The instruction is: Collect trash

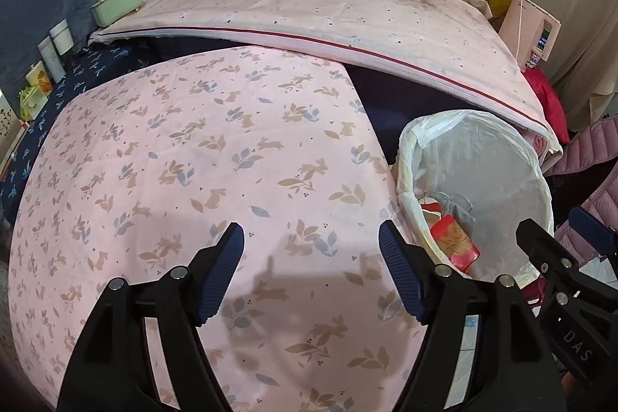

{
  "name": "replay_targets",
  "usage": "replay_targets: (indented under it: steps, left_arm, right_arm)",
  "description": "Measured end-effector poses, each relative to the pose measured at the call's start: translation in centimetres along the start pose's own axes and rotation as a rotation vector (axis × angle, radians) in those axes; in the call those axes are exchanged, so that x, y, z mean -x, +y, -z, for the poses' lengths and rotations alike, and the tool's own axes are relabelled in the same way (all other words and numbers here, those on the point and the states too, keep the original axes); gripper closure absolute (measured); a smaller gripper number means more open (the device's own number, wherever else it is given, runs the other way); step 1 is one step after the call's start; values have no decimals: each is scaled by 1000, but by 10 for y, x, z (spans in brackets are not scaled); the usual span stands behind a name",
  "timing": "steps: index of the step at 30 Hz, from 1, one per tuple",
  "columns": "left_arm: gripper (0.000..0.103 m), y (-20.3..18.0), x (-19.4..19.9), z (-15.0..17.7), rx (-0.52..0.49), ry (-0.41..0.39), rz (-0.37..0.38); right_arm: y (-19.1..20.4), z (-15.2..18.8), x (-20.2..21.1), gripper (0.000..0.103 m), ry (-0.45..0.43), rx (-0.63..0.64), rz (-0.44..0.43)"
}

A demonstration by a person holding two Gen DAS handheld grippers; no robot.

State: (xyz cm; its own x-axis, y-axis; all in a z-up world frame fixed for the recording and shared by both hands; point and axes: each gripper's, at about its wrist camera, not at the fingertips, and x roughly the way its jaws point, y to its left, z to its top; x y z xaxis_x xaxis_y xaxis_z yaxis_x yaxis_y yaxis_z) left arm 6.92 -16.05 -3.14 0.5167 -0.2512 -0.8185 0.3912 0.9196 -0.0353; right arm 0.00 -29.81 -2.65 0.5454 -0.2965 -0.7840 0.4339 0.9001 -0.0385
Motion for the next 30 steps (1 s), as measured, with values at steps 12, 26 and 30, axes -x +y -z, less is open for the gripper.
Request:
replay_targets:
  steps: [12, 26, 30]
  left_arm:
    - [34, 15, 6, 14, 17, 17, -15]
    - [21, 13, 12, 26, -4, -4, -19]
    - [16, 10, 14, 26, -12, -10, -15]
  right_arm:
    - [6, 15, 8, 22, 7, 23, 21]
    - [7, 31, 9, 13, 30, 29, 46]
    - [6, 32, 12, 12, 22, 26, 41]
